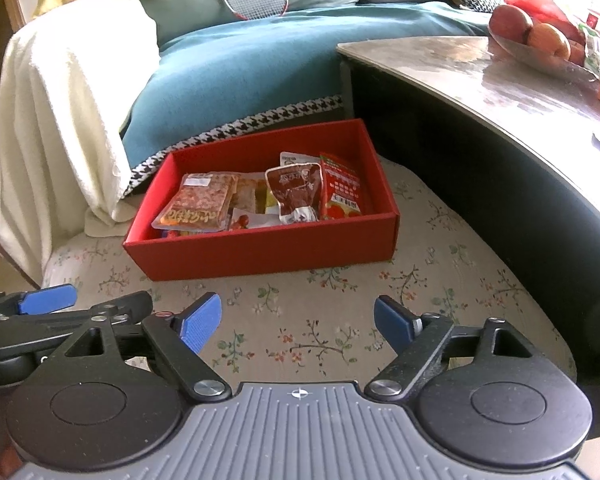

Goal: Organize snacks

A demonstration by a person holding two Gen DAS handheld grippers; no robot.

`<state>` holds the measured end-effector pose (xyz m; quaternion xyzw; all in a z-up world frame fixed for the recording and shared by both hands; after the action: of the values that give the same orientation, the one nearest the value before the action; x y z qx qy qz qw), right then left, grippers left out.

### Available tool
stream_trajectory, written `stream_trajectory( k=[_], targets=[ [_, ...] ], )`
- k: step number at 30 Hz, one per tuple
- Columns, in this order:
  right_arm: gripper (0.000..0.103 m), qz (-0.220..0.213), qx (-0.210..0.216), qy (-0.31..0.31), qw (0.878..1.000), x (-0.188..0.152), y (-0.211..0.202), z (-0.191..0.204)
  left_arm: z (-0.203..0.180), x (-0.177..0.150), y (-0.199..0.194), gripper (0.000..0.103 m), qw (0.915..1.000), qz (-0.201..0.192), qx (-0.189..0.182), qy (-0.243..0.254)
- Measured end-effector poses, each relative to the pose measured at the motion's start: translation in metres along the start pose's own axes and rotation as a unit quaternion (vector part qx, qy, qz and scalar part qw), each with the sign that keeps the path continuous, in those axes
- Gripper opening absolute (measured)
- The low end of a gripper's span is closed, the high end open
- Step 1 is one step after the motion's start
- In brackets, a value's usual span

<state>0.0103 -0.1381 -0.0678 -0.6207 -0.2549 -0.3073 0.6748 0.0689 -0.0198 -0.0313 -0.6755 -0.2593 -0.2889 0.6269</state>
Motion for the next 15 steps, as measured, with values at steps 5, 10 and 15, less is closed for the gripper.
stream_trajectory(
  k=[5,10,15],
  targets=[
    [0.088,0.003,-0.003,0.011,1.000,-0.0025,-0.0008,-0.0048,-0.0027,-0.0038,-0.0027,0.073,1.0000,-0.001,-0.002,0.006],
    [0.090,0.004,0.002,0.008,1.000,-0.0050,-0.0038,-0.0030,-0.0011,-0.0042,-0.0018,0.074,1.0000,-0.002,-0.003,0.003],
    [0.090,0.010,-0.001,0.011,1.000,-0.0056,-0.0005,-0.0051,0.0006,-0.0029,-0.0025,0.074,0.9999,-0.004,-0.008,-0.004]
  ],
)
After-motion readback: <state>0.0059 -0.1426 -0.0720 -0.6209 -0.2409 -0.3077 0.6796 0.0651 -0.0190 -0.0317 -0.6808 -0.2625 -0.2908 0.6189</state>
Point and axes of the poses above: each gripper's, at about its wrist camera, not at the fingertips, and y roughly the way its jaws point, z to its left, x to its top, the point moved 5 cm from there along y, roughly the way its jaws point, and after that the axes turned 6 degrees about -x, right-handed, at the moved point
